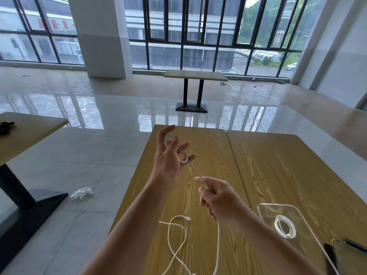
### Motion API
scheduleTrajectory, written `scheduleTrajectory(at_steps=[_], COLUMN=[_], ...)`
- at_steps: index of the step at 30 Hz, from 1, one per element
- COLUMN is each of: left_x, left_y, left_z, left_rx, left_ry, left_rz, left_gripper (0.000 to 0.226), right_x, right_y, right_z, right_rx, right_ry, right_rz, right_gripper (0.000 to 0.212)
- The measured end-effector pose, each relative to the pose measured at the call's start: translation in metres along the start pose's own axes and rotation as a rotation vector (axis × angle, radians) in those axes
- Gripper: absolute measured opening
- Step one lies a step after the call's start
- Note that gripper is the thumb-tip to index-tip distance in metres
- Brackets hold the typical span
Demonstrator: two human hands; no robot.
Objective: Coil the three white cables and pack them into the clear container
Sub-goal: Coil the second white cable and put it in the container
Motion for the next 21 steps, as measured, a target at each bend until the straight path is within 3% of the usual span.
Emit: scheduleTrajectory(at_steps=[4, 9, 12, 15, 21], left_x=[-0.012, -0.016, -0.014, -0.006, 0.002], left_y=[0.016, 0.034, 0.04, 0.039, 0.032], left_z=[-0.008, -0.024, -0.033, -0.04, -0.052], left_rx=[-0.058, -0.126, -0.165, -0.145, -0.02], left_ry=[0.124, 0.162, 0.051, -0.109, -0.059], left_rz=[0.147, 0.189, 0.058, -0.132, -0.261], left_gripper=[0.041, 0.032, 0.027, 0.026, 0.043], right_x=[-0.007, -0.004, 0.001, 0.003, -0.004], right_y=[-0.008, -0.015, -0.014, -0.007, 0.006], right_z=[-0.008, -0.023, -0.033, -0.045, -0.068], right_rx=[-0.006, 0.029, -0.001, -0.156, -0.385], right_ry=[0.006, 0.048, -0.001, 0.017, 0.054], right_rz=[-0.008, -0.075, -0.123, -0.142, -0.193], right_gripper=[0.034, 0.045, 0.038, 0.039, 0.046])
Point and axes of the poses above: each hand's wrist, its own y-axis towards the middle knuckle, its own z-axis out of the palm, x = y × z, the point moved 3 cm from there along y, towards the middle knuckle, and after that the axes turned 9 degrees about -x, right-handed, at the moved point
